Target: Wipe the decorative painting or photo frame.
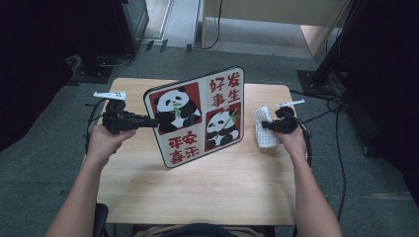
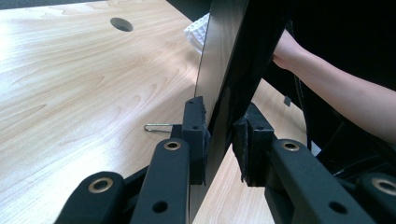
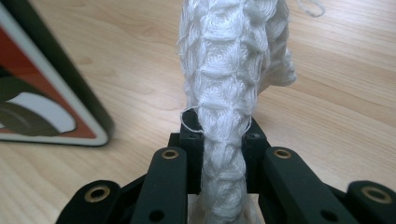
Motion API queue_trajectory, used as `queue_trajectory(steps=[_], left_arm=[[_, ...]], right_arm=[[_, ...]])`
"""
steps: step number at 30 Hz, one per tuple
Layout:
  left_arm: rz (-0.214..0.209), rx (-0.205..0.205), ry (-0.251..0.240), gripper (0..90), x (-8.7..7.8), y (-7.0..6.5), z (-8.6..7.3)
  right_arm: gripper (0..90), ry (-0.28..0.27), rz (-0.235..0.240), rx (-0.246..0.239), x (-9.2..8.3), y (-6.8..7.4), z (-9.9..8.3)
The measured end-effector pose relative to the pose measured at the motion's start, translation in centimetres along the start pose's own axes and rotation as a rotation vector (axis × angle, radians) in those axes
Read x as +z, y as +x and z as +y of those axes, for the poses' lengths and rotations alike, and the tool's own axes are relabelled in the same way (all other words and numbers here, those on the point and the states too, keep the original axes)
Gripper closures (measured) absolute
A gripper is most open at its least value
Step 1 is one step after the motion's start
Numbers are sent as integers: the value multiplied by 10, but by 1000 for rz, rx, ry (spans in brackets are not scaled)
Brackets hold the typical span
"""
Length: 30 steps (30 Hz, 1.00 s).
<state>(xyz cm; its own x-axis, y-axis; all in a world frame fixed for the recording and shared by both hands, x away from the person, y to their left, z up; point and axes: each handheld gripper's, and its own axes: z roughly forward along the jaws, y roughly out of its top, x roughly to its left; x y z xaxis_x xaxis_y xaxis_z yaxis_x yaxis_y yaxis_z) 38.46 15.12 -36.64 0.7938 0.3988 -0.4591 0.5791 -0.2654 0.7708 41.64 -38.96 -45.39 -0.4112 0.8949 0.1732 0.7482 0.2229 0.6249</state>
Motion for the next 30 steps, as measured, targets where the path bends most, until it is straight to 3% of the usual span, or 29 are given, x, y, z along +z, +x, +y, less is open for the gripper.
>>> queue_trajectory(steps=[3, 12, 27, 30], left_arm=[[0, 0, -2, 759, 0, 0, 0], [-1, -2, -7, 757, 0, 0, -1], [-2, 1, -6, 757, 0, 0, -1], [-4, 0, -6, 756, 0, 1, -1]], right_arm=[[772, -10, -16, 24, 3, -7, 0], [769, 52, -43, 54, 31, -15, -4], [734, 0, -74, 83, 49, -23, -6], [688, -8, -85, 74, 50, -23, -5]])
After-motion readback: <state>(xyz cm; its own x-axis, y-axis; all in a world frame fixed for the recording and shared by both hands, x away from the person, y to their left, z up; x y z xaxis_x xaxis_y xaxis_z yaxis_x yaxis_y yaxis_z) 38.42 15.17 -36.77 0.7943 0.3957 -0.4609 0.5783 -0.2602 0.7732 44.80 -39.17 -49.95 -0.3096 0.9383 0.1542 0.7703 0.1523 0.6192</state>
